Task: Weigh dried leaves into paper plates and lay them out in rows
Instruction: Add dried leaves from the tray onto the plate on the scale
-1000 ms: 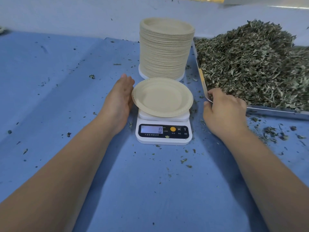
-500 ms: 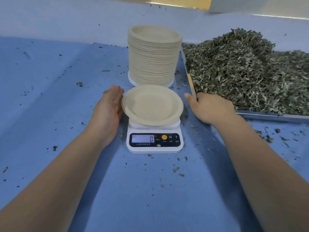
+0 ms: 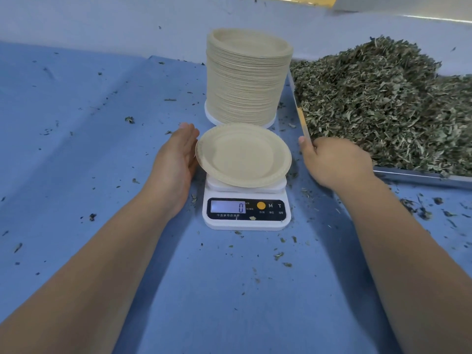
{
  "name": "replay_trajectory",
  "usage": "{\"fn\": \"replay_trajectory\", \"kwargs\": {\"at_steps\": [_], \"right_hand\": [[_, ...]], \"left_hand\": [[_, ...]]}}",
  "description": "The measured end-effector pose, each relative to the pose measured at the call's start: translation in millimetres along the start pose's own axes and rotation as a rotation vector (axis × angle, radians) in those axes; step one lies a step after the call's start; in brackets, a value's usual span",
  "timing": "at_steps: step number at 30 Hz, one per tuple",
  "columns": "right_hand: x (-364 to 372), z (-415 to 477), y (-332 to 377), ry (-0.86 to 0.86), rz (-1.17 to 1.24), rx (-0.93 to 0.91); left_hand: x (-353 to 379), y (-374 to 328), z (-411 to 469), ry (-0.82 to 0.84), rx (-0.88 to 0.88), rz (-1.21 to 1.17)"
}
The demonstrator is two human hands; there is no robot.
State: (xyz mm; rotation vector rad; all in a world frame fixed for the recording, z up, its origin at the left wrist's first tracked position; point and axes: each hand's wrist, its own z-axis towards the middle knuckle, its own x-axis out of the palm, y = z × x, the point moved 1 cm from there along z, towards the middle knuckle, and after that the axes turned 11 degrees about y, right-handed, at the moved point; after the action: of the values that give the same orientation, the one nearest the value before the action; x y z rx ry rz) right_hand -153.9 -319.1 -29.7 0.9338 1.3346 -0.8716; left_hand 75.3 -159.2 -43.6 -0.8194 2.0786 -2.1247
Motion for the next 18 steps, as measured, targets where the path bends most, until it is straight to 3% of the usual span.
{"fn": "replay_trajectory", "kwargs": {"at_steps": [5, 10, 14, 18], "right_hand": [[-4, 10, -6, 0.015, 0.128, -0.007], [-15, 23, -8, -0.167, 0.260, 0.010], [-19, 30, -6, -0.143, 0.260, 0.057], [-36, 25, 5, -0.295, 0.373, 0.030]], "left_hand": [[-1, 1, 1, 0.003, -0.011, 0.014], [-6, 7, 8, 0.033, 0.003, 0.036], [-7, 13, 10, 0.009, -0.007, 0.067], [-5, 8, 8, 0.002, 0.009, 0.045]]}}
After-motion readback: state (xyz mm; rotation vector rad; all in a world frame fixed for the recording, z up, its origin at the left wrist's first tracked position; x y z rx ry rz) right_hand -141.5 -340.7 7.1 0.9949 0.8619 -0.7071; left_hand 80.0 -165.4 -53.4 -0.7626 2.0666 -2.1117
